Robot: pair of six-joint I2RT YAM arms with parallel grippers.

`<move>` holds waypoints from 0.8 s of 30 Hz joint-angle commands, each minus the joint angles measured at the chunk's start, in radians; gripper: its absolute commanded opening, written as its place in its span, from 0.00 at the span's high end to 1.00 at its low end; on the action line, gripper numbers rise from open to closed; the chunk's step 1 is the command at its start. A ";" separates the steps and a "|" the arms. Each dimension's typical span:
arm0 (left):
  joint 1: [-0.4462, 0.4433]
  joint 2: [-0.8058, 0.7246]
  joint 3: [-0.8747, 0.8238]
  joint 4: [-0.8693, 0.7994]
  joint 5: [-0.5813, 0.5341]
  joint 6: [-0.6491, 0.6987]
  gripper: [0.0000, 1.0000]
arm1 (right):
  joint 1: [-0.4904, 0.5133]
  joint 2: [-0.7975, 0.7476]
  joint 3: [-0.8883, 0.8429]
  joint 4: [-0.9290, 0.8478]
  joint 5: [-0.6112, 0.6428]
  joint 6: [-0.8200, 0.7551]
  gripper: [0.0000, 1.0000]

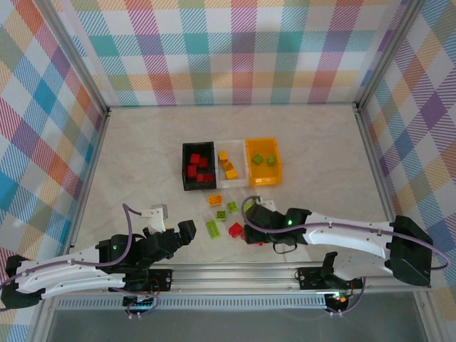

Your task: Sort the legos into containers by color

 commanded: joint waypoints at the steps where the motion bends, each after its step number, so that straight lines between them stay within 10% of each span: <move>1: 0.006 -0.008 0.013 -0.001 -0.020 -0.008 0.00 | 0.034 -0.030 -0.072 0.020 0.065 0.180 0.22; 13: 0.008 -0.020 -0.015 0.005 -0.010 -0.026 0.00 | 0.033 -0.182 -0.203 -0.148 0.153 0.370 0.34; 18: 0.009 -0.018 -0.022 0.021 -0.005 -0.024 0.00 | 0.031 -0.289 -0.190 -0.040 0.130 0.172 0.28; 24: 0.008 -0.016 -0.011 0.000 -0.017 -0.024 0.00 | -0.055 -0.071 -0.106 0.073 0.000 -0.009 0.26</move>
